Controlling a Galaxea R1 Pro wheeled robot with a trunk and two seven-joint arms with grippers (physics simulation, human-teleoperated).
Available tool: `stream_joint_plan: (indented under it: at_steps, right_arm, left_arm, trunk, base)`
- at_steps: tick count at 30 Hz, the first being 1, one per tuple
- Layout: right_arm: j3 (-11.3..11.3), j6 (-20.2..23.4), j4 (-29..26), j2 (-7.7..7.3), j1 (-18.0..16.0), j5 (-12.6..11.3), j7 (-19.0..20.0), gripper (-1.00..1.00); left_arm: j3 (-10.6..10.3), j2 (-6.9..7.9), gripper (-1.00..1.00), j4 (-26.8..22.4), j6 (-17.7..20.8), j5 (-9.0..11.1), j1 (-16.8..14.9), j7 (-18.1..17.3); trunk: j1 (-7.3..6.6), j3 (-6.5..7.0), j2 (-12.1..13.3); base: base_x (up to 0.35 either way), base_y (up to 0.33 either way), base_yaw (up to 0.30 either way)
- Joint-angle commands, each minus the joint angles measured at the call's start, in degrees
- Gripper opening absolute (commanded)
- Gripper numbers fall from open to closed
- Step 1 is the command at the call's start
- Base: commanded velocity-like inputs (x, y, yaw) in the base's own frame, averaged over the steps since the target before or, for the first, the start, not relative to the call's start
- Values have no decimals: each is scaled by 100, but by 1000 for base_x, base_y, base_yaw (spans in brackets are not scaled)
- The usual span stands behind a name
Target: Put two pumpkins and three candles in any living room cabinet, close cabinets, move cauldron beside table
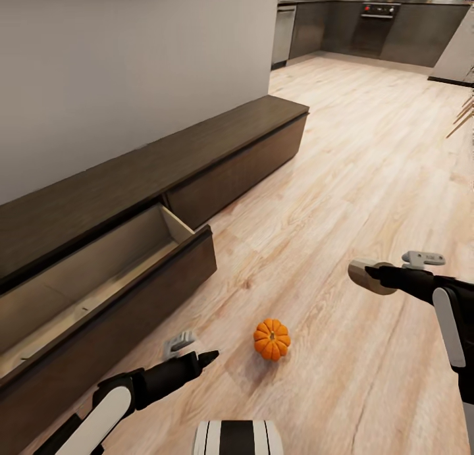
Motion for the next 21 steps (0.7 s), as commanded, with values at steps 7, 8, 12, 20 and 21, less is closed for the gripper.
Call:
stream_joint_plan:
  at_steps: [7,8,12,20,21]
  right_arm:
    - [10,156,-3,-1,11,-31,8,-100]
    - [19,160,-3,-1,11,-34,18,-100]
    - [35,160,-3,-1,12,-36,265,-100]
    - [39,160,-3,-1,14,-26,883,-100]
    - [40,160,-3,-1,15,-26,902,-100]
  left_arm:
    - [2,144,100,7,-238,56,237,48]
    - [1,178,100,10,-304,54,311,48]
    - [2,229,100,16,-494,52,528,47]
    - [7,390,100,22,-895,52,1002,45]
    - [9,422,100,22,-956,53,1068,42]
  trunk:
    - [-135,127,241]
    - [-157,144,281]
    - [-245,216,441]
    - [-420,360,762]
    - [-442,378,802]
  base:
    - [0,0,105]
    - [0,0,248]
    - [0,0,267]
    - [0,0,289]
    - [0,0,293]
